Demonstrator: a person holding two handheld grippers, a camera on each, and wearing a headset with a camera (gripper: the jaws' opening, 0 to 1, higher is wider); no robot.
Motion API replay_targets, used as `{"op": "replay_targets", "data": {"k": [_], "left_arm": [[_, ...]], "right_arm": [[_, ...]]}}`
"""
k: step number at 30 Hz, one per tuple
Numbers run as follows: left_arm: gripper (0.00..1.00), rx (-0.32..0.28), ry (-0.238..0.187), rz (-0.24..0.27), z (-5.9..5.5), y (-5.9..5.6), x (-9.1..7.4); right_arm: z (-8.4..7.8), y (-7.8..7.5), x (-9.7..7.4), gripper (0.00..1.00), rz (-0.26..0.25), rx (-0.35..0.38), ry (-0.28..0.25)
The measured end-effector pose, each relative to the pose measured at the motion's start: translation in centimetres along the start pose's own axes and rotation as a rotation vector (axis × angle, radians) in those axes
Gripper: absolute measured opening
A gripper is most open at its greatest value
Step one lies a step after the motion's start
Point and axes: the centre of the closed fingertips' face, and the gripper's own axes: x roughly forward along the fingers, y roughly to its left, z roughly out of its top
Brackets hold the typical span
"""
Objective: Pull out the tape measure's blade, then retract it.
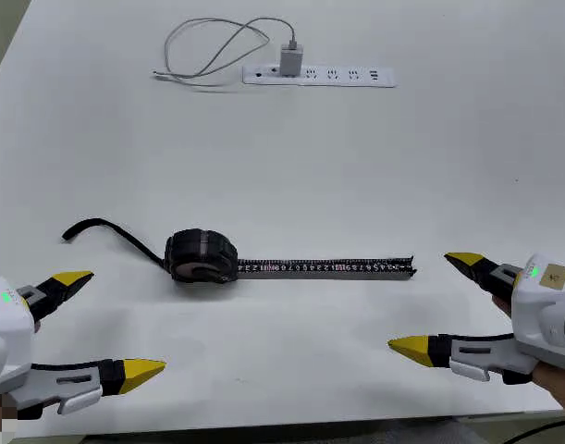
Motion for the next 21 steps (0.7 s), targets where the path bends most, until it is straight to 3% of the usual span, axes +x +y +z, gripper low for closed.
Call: {"op": "replay_targets", "data": {"k": [5, 21], "left_arm": [[0.9, -0.047, -0.023, 0.003, -0.3, -0.4, -0.4], [0.9, -0.11, -0.047, 0.072, -1.5, -0.1, -2.0]], "right_arm": [[-0.2, 0.3, -0.5, 0.86, -0.016, 0.034, -0.034], [-1.9, 1.0, -1.1, 0.89, -0.045, 0.075, -0.041]]}}
